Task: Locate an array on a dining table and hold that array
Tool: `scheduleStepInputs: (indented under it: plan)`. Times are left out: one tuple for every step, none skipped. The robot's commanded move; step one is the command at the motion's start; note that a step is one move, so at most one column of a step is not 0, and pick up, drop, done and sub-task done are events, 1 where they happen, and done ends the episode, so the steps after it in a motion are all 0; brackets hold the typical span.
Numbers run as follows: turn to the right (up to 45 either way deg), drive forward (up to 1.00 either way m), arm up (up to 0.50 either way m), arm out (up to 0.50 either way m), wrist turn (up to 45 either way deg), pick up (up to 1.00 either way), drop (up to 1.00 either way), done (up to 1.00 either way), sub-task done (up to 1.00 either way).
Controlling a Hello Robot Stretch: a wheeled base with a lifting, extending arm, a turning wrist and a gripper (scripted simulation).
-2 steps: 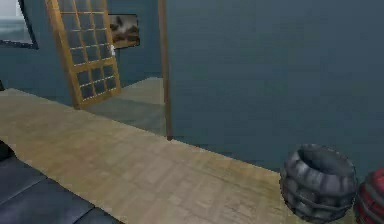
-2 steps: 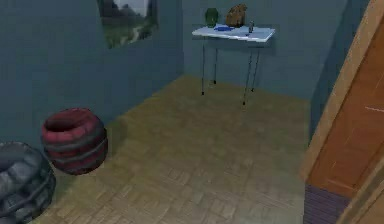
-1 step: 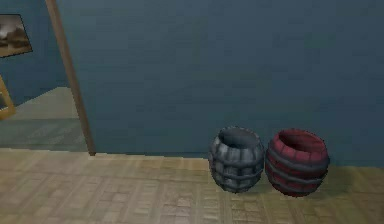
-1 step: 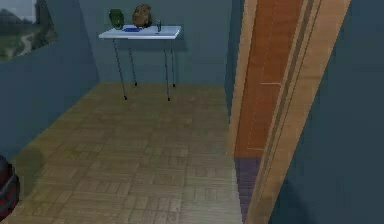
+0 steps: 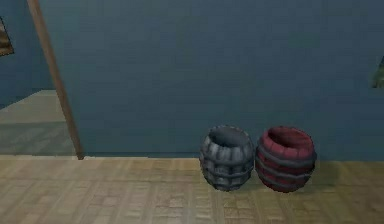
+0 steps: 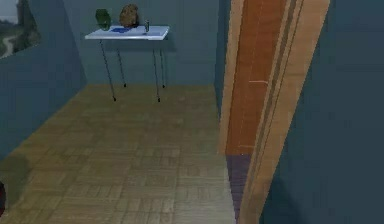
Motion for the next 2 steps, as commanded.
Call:
scheduleStepInputs:
  plan:
    - [0.0,0.65,0.00,0.00,0.0,0.00,0.00,0.00,0.00]
    - [-24.0,0.00,0.00,0.00,0.0,0.00,0.00,0.00,0.00]
